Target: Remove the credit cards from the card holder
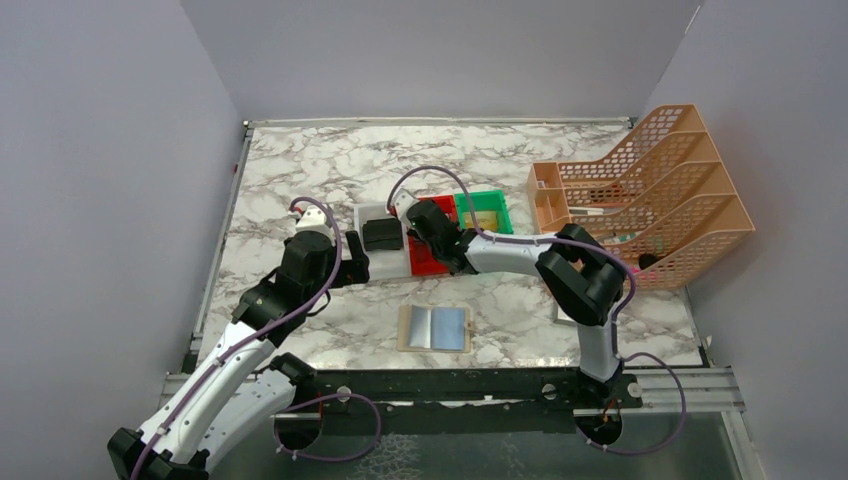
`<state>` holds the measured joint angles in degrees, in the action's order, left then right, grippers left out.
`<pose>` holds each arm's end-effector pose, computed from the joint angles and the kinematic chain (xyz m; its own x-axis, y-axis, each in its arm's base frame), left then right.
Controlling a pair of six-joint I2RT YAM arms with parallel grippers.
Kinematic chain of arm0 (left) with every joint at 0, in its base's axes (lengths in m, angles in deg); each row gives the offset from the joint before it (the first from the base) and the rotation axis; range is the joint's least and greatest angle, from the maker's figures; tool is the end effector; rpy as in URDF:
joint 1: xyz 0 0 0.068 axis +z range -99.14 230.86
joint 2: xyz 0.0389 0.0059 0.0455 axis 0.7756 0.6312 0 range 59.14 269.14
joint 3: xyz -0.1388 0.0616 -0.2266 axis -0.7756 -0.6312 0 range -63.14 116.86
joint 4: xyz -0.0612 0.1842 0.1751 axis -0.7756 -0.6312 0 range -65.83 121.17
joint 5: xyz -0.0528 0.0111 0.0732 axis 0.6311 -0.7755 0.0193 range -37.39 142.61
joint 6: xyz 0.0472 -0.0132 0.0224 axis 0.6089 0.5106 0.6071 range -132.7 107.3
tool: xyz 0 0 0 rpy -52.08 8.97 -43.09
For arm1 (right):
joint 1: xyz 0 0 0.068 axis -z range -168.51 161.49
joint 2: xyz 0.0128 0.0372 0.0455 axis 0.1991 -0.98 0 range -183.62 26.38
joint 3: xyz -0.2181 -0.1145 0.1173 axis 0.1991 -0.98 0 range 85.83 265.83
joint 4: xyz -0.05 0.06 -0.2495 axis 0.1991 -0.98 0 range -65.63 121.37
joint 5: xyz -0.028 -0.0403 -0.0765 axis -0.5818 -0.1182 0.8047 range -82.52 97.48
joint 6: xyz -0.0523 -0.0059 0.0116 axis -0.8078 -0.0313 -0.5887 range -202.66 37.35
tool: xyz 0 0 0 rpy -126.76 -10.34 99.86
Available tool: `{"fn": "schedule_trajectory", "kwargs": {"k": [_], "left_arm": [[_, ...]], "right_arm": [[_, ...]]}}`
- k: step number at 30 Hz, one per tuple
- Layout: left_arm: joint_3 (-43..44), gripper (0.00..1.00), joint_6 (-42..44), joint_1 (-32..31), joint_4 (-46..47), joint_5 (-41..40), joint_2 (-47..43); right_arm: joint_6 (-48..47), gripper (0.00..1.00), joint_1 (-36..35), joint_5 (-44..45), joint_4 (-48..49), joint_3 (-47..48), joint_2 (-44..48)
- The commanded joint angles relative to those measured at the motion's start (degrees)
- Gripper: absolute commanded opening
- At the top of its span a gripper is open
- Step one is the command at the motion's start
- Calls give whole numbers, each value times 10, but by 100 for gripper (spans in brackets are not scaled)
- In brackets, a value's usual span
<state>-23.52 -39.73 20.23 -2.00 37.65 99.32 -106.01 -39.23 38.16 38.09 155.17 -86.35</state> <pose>0.1372 -0.0706 0.2812 -0.5654 -0.1754 -0.8060 0.0567 0.9666 -0.2501 0.2833 0.3175 0.1699 -0.1859 -0.7658 -0.6156 -0.5232 0.6075 -0.5977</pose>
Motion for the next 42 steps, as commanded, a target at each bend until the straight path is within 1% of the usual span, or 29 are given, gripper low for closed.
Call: {"fn": "schedule_trajectory", "kwargs": {"k": [1,2,3,7,11,13,18,20,22,25,28,30,31,33,34,38,42], "left_arm": [[-3,99,7,7,-1,-4,-3],[-3,99,7,7,-1,-4,-3],[-3,99,7,7,-1,-4,-3],[-3,99,7,9,-1,-3,-3],[-3,99,7,10,0,-1,-1],[-4,99,7,10,-1,0,1],[-4,99,7,11,0,0,6],[-4,99,6,11,0,1,6],[-4,99,6,12,0,1,6],[-4,99,6,12,-1,2,5],[-4,99,5,11,0,3,4],[-4,99,5,12,0,6,4],[-4,99,5,12,0,7,4],[-3,99,5,12,0,11,4],[-3,99,4,12,0,14,4],[-2,99,7,12,5,43,4],[-3,99,3,12,6,65,4]], "right_arm": [[26,20,-2,-1,-51,40,-17],[29,26,-2,-8,-54,39,-17],[31,29,-2,-13,-56,39,-16],[35,31,-2,-21,-54,29,-6],[33,36,-2,-17,-50,21,4],[36,37,-2,-20,-55,19,10],[82,37,-2,-45,-49,-6,60],[139,38,-2,-56,-61,-19,106],[214,40,-2,-89,-63,-50,164],[349,45,-2,-174,-57,-118,247],[464,45,-2,-285,-66,-182,302],[522,45,-3,-343,-56,-232,327],[545,47,-9,-353,-54,-253,339],[576,50,-39,-331,-68,-285,360],[586,52,-70,-305,-86,-292,368],[651,55,-143,-188,-177,-286,367],[693,57,-186,-127,-240,-271,340]]}}
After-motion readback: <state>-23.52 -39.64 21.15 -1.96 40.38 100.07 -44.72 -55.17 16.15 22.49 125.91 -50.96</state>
